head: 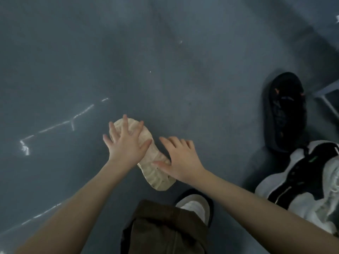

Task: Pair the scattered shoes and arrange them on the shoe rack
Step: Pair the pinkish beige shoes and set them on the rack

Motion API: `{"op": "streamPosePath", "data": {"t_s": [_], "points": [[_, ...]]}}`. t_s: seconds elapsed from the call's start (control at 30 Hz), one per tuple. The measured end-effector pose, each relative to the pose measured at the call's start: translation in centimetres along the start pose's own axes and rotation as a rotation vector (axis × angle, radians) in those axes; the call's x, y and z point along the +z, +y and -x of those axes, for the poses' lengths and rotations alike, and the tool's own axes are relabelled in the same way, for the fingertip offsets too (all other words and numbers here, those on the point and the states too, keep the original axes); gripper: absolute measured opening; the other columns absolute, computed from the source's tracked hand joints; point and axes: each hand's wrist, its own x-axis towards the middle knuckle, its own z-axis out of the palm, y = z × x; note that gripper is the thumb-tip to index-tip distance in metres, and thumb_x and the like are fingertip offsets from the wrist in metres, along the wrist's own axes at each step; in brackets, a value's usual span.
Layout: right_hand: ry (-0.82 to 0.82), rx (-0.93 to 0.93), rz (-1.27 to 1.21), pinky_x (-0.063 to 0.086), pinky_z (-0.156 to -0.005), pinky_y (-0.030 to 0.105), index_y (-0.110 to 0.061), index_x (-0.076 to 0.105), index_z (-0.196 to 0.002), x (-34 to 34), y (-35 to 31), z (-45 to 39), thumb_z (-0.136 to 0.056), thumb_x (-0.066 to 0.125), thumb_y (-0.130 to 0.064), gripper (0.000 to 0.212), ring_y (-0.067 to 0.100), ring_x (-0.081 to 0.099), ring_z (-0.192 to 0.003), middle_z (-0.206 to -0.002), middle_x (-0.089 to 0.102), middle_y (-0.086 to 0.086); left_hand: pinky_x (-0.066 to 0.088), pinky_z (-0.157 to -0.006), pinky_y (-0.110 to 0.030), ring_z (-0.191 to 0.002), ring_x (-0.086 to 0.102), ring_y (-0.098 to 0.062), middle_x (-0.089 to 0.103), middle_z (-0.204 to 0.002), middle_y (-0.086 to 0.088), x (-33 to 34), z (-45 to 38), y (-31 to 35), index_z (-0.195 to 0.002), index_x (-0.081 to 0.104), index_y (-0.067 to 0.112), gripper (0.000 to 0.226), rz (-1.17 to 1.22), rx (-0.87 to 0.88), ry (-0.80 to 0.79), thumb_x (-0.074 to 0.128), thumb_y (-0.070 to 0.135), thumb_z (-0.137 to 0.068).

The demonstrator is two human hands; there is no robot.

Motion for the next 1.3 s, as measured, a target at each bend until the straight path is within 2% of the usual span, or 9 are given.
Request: {"op": "streamPosePath", "data": {"t_s": [0.1, 0.3, 0.6, 0.77, 0.87, 0.97, 1.07, 1.2, 1.3], "points": [[-0.057, -0.013, -0.017, 0.040, -0.085, 0.043, -0.016, 0.044, -0.133, 1.9, -1.2, 1.3, -0.068, 0.045, -0.074, 0.087, 0.027, 0.059, -0.098, -0.116, 0.060, 0.003, 0.013, -0.106, -0.063, -0.137, -0.008, -0.048, -0.008, -0.156, 0.002, 0.7, 0.4, 0.0, -0.142, 0.006, 0.050, 0.067, 0.073, -0.067, 0.007, 0.034, 0.068, -0.084], [-0.040, 0.065, -0.028, 0.036, -0.090, 0.044, -0.014, 0.028, -0.142, 3.4, -2.0, 2.4, -0.055, 0.068, -0.072, 0.112, 0.029, 0.052, -0.108, -0.128, 0.050, 0.007, 0.034, -0.101, -0.056, -0.135, 0.003, -0.043, 0.008, -0.155, 0.004, 0.4, -0.4, 0.2, -0.141, 0.026, 0.041, 0.065, 0.112, -0.018, 0.056, 0.046, 0.062, -0.083], [0.106, 0.271, -0.245, 0.020, -0.100, 0.036, -0.019, 0.021, -0.146, 0.3, 2.5, 3.3, -0.070, 0.070, -0.049, 0.095, 0.025, 0.034, -0.121, -0.136, 0.036, 0.008, 0.042, -0.093, -0.047, -0.137, 0.011, -0.025, 0.019, -0.153, -0.004, -1.1, -1.2, 6.2, -0.136, 0.045, 0.023, 0.053, 0.317, 0.253, 0.202, 0.058, 0.040, -0.087], [0.240, 0.310, -0.275, 0.019, -0.100, 0.032, -0.022, 0.038, -0.138, -3.8, 5.3, 5.5, -0.069, 0.069, -0.044, 0.079, 0.026, 0.036, -0.121, -0.135, 0.037, 0.009, 0.045, -0.090, -0.052, -0.138, 0.014, -0.032, -0.007, -0.156, -0.004, -0.9, 0.3, 12.1, -0.145, 0.022, 0.034, 0.068, 0.345, 0.276, 0.185, 0.054, 0.047, -0.086], [0.311, 0.333, -0.309, 0.019, -0.099, 0.030, -0.021, 0.045, -0.134, -6.4, 6.6, 7.9, -0.067, 0.063, -0.045, 0.073, 0.025, 0.039, -0.120, -0.134, 0.039, 0.009, 0.040, -0.093, -0.039, -0.140, 0.015, -0.031, -0.019, -0.154, -0.009, -1.5, 1.9, 15.7, -0.147, 0.002, 0.033, 0.088, 0.573, 0.319, 0.191, 0.062, 0.042, -0.083], [0.395, 0.375, -0.320, 0.029, -0.102, 0.039, -0.022, 0.046, -0.134, -8.9, 8.5, 11.3, -0.066, 0.056, -0.051, 0.075, 0.018, 0.035, -0.120, -0.135, 0.038, 0.008, 0.030, -0.097, -0.027, -0.139, 0.022, -0.020, -0.012, -0.156, -0.003, -1.9, 3.2, 18.6, -0.148, -0.005, 0.025, 0.102, 0.814, 0.359, 0.144, 0.068, 0.040, -0.078], [0.461, 0.427, -0.363, 0.034, -0.104, 0.047, -0.029, 0.044, -0.135, -11.1, 10.5, 15.1, -0.065, 0.056, -0.054, 0.075, 0.009, 0.032, -0.118, -0.134, 0.035, 0.002, 0.033, -0.109, -0.041, -0.136, 0.029, -0.013, 0.016, -0.154, 0.004, -2.3, 4.5, 22.1, -0.148, 0.002, 0.026, 0.103, 0.846, 0.497, 0.092, 0.067, 0.054, -0.073], [0.562, 0.521, -0.460, 0.036, -0.101, 0.028, -0.031, 0.045, -0.133, -12.2, 12.4, 20.1, -0.068, 0.054, -0.055, 0.070, 0.008, 0.039, -0.117, -0.128, 0.038, -0.004, 0.027, -0.111, -0.046, -0.135, 0.027, -0.012, 0.023, -0.150, 0.003, -2.5, 7.1, 27.9, -0.149, 0.003, 0.022, 0.105, 0.761, 0.680, 0.038, 0.068, 0.053, -0.072], [0.627, 0.564, -0.560, 0.034, -0.092, 0.011, -0.032, 0.042, -0.135, -12.1, 13.6, 23.5, -0.069, 0.054, -0.053, 0.071, -0.002, 0.041, -0.113, -0.127, 0.041, -0.007, 0.021, -0.111, -0.018, -0.134, 0.023, -0.003, 0.020, -0.149, 0.004, -2.1, 9.4, 31.9, -0.149, 0.001, 0.019, 0.102, 0.756, 0.849, -0.028, 0.072, 0.034, -0.077]]}}
